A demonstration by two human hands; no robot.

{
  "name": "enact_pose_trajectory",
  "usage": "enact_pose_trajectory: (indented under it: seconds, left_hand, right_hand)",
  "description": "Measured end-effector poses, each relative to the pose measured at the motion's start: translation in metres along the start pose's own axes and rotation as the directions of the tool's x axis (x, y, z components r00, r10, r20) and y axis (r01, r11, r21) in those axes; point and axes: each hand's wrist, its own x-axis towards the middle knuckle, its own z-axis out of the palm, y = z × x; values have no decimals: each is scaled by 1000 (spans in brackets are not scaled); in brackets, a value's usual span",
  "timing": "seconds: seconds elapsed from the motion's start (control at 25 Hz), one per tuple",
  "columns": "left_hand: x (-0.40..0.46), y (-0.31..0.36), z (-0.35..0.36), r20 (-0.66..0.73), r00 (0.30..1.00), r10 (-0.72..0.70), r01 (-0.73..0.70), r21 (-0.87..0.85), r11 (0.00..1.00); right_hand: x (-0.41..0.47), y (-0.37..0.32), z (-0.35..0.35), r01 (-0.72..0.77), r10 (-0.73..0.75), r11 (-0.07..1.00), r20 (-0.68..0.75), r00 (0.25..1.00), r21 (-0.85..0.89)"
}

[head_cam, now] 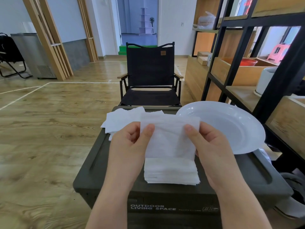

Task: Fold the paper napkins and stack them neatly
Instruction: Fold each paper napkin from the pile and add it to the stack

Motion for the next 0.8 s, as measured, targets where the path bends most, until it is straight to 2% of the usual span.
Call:
enact_pose_trajectory:
  seconds: [0.08, 0.12, 0.24, 0.32, 0.4, 0.64, 0.72, 0.8]
  left_hand:
    - [4, -13, 9, -46, 992, -115, 114, -9, 993]
    - [6, -22, 11, -39, 989, -144, 145, 47, 988]
    - [9, -41, 14, -16, 983, -183, 179, 298, 938]
    - [10, -44, 12, -66, 977, -203, 213, 375, 902]
    - [10, -40, 10, -115, 969, -219, 247, 438, 864]
    - [10, -46, 10, -128, 944, -305, 322, 565, 760]
    - [10, -43, 11, -115, 956, -270, 275, 673, 687]
    - [21, -38, 15, -74, 994, -76, 106, 784, 612]
  right_hand:
    - [7, 14, 2, -85, 78, 989, -56, 995, -121]
    - [10, 21, 3, -104, 88, 977, -89, 992, -184]
    - [13, 35, 1, -100, 40, 895, -144, 989, -435]
    - [14, 36, -1, -94, -3, 811, -166, 986, -577]
    - [13, 37, -4, -119, 4, 767, -181, 983, -630]
    - [10, 42, -2, -226, 114, 672, -203, 972, -705]
    - [8, 41, 3, -190, 45, 637, -210, 977, -747]
    - [6, 37, 8, -126, -64, 646, -218, 974, -753]
